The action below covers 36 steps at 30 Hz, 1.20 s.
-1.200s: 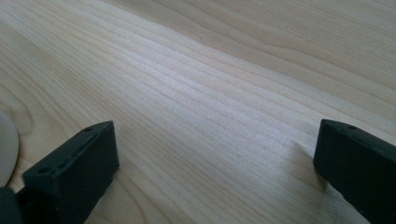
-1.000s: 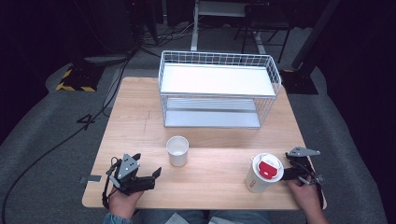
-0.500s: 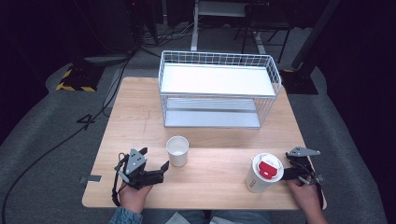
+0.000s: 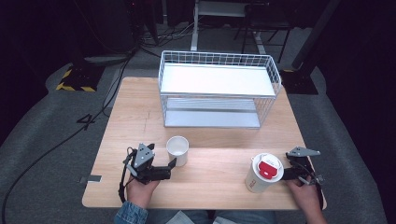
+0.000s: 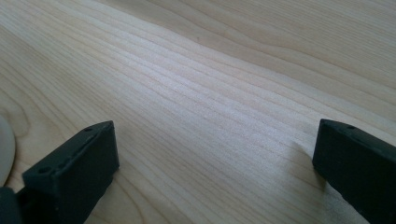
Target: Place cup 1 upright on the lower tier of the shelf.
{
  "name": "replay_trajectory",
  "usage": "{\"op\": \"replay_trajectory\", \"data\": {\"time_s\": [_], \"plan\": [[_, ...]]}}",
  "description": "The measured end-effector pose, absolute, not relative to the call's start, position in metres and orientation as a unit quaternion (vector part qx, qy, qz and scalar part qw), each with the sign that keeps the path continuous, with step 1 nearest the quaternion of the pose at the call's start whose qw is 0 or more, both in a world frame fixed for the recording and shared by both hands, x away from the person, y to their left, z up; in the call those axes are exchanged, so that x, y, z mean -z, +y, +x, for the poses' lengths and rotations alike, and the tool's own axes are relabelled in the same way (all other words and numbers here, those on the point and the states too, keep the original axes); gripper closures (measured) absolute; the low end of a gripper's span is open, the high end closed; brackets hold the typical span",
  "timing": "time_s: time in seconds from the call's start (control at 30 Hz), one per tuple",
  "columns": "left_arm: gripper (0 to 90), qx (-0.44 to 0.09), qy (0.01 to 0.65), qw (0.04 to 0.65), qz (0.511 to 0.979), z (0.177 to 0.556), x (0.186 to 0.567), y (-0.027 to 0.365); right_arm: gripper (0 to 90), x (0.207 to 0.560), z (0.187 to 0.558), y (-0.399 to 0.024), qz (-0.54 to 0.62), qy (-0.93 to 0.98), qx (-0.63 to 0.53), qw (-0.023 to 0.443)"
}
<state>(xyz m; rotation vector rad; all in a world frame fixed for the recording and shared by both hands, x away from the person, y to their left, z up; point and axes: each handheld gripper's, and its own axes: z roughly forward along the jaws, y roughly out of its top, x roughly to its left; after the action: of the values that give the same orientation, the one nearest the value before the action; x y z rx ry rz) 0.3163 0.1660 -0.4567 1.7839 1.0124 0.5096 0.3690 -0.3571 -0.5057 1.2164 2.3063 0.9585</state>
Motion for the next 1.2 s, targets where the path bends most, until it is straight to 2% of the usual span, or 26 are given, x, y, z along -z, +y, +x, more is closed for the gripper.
{"op": "replay_trajectory", "data": {"time_s": [0.37, 0.93, 1.2], "plan": [[0.4, -0.2, 0.408, 0.499, 0.738, 0.331, 0.458, 0.152, 0.4, 0.506, 0.369, -0.357, 0.432, 0.815, -0.34, 0.182], [0.1, -0.18, 0.407, 0.476, 0.758, 0.348, 0.472, 0.136, 0.4, 0.506, 0.369, -0.357, 0.434, 0.814, -0.339, 0.183], [3.3, -0.173, 0.404, 0.463, 0.77, 0.352, 0.478, 0.131, 0.4, 0.506, 0.369, -0.357, 0.434, 0.814, -0.339, 0.183]]}}
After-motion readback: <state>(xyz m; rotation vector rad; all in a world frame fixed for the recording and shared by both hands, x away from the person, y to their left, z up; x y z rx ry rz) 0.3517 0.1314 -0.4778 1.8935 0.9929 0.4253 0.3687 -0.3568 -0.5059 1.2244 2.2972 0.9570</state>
